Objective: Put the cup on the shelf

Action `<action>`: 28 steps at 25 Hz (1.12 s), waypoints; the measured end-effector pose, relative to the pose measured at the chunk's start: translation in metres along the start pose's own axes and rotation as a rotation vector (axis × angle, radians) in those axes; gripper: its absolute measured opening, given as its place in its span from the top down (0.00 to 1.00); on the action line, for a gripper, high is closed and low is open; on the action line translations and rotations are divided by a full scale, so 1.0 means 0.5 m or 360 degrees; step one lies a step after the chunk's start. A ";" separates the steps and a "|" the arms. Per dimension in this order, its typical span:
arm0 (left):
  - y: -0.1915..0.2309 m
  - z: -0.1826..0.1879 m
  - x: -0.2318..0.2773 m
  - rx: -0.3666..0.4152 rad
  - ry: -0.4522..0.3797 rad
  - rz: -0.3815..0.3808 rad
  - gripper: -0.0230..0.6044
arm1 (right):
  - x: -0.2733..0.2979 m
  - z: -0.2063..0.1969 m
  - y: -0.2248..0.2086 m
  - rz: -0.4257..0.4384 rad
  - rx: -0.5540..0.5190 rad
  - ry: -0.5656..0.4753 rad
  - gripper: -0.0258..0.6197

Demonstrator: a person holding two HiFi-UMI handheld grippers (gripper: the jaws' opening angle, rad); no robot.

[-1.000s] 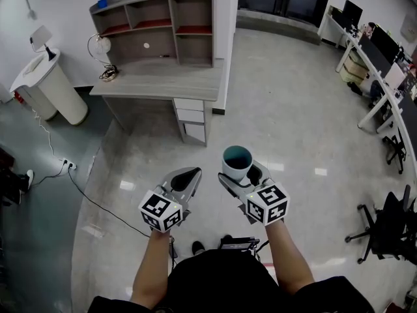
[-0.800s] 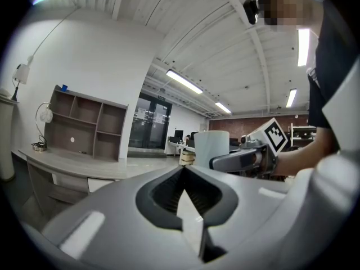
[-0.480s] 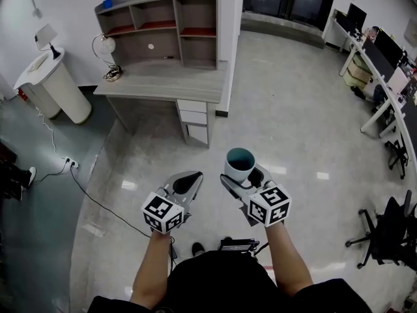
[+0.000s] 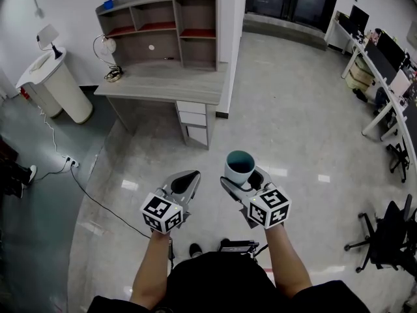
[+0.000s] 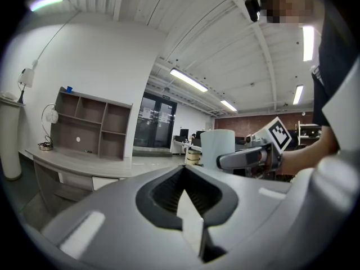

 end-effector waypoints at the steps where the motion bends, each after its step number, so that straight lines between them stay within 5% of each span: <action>1: -0.003 0.000 0.006 0.0002 0.0003 -0.0001 0.96 | -0.003 0.001 -0.007 0.0002 0.0001 0.0001 0.39; 17: -0.037 -0.017 0.064 -0.0050 0.0021 0.0083 0.96 | -0.021 -0.016 -0.096 0.0062 0.0026 0.0087 0.39; 28: 0.105 -0.022 0.164 -0.0080 0.0012 0.0030 0.96 | 0.096 0.017 -0.176 -0.0027 0.0061 0.0084 0.39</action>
Point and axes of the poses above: the fingertips, and each gripper's own axes: x forward along the fingers, y to its left, z out of its top, the point moved 7 cm from there along -x, backward along the fingers, and after that the axes turned 6 degrees about x, right-handed, at the moved point
